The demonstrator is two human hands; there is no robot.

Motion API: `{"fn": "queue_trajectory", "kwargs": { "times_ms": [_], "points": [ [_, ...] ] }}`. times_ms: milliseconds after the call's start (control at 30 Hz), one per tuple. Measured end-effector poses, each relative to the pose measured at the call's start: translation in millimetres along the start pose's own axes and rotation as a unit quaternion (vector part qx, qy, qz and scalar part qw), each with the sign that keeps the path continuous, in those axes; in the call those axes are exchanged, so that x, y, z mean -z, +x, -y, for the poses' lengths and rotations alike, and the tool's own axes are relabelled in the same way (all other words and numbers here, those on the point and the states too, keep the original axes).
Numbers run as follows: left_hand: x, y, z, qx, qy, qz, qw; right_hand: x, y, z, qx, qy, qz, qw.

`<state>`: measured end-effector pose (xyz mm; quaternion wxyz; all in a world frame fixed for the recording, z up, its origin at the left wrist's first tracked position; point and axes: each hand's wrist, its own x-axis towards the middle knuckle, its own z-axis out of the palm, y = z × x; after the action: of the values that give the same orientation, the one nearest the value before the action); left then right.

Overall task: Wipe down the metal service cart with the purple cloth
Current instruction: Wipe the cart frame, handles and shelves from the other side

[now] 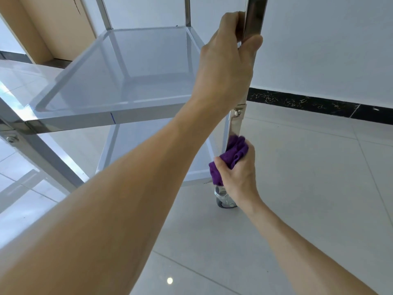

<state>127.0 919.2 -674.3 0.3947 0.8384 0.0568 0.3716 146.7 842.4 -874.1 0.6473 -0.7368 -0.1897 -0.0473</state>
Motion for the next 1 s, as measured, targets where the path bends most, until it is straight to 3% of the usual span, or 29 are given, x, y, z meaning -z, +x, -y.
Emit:
{"fn": "queue_trajectory", "kwargs": {
  "times_ms": [167, 367, 533, 733, 833, 1000],
  "points": [
    [7, 1, 1, 0.005, -0.007, 0.012, 1.000, 1, -8, -50, -0.143, -0.111, 0.117, 0.977],
    [29, -4, 5, 0.029, -0.010, 0.031, 0.999, 16, 6, -33, -0.127, -0.165, 0.218, 0.953],
    [61, -22, 9, 0.040, -0.003, 0.031, 0.999, 17, 21, 6, -0.101, -0.116, 0.252, 0.956],
    [112, -52, 16, 0.067, -0.009, 0.017, 0.998, 0, 38, 58, -0.022, -0.079, 0.238, 0.968],
    [140, -67, 18, 0.110, -0.029, 0.006, 0.994, -16, 46, 89, 0.073, -0.070, 0.217, 0.971],
    [178, -89, 17, 0.143, -0.009, -0.055, 0.988, -48, 60, 139, 0.259, -0.158, 0.284, 0.910]
  ]
}}
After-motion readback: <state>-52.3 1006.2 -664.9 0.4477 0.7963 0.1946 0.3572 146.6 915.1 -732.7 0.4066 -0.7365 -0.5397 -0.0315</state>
